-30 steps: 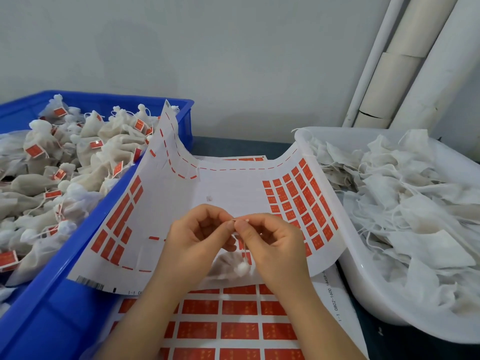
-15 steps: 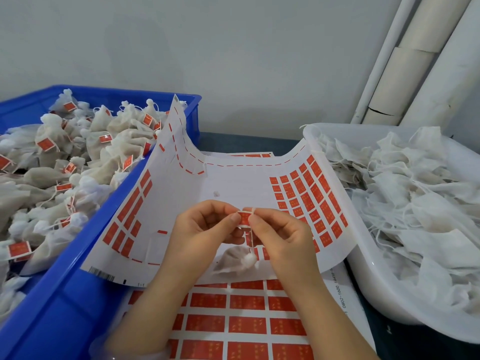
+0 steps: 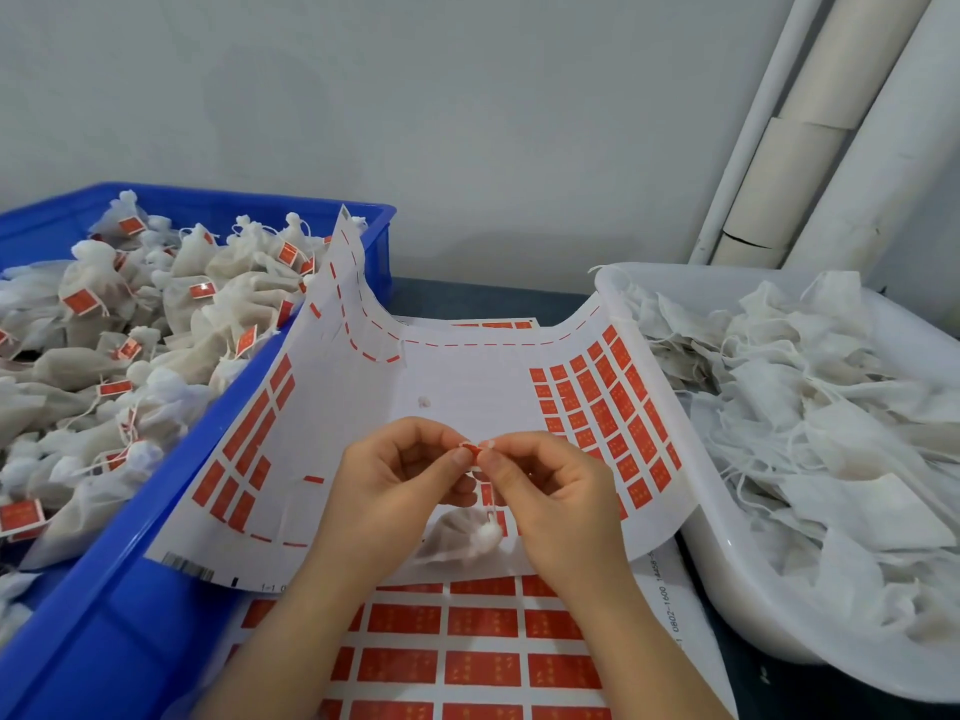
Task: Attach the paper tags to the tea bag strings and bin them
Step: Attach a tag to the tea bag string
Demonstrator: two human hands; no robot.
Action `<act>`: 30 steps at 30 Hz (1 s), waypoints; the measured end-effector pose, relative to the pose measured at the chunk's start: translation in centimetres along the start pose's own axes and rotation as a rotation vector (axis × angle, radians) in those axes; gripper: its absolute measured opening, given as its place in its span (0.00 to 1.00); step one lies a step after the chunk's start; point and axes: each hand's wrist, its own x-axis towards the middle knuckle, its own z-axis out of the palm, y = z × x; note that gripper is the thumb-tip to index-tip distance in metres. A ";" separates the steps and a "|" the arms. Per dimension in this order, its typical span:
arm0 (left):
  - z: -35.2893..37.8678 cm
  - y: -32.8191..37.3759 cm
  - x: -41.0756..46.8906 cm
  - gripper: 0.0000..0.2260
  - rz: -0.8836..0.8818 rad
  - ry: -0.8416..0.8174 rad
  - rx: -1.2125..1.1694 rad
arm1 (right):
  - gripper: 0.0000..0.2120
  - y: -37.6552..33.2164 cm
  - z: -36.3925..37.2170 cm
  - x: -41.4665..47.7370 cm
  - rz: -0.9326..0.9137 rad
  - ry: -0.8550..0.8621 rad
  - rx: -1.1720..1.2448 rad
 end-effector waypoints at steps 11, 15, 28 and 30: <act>0.0 -0.3 0.0 0.06 0.033 -0.018 0.001 | 0.06 0.0 0.1 0.0 0.047 -0.012 -0.014; -0.3 -0.3 0.3 0.05 0.012 0.088 -0.045 | 0.22 -0.1 -0.8 0.1 0.254 -0.333 -0.161; -0.2 -1.7 1.1 0.07 -0.242 0.164 0.087 | 0.08 -4.7 0.5 3.9 -0.177 0.093 -0.227; -0.1 -1.3 0.9 0.06 -0.211 0.096 0.107 | 0.06 -7.3 2.7 5.8 -0.311 0.064 -0.210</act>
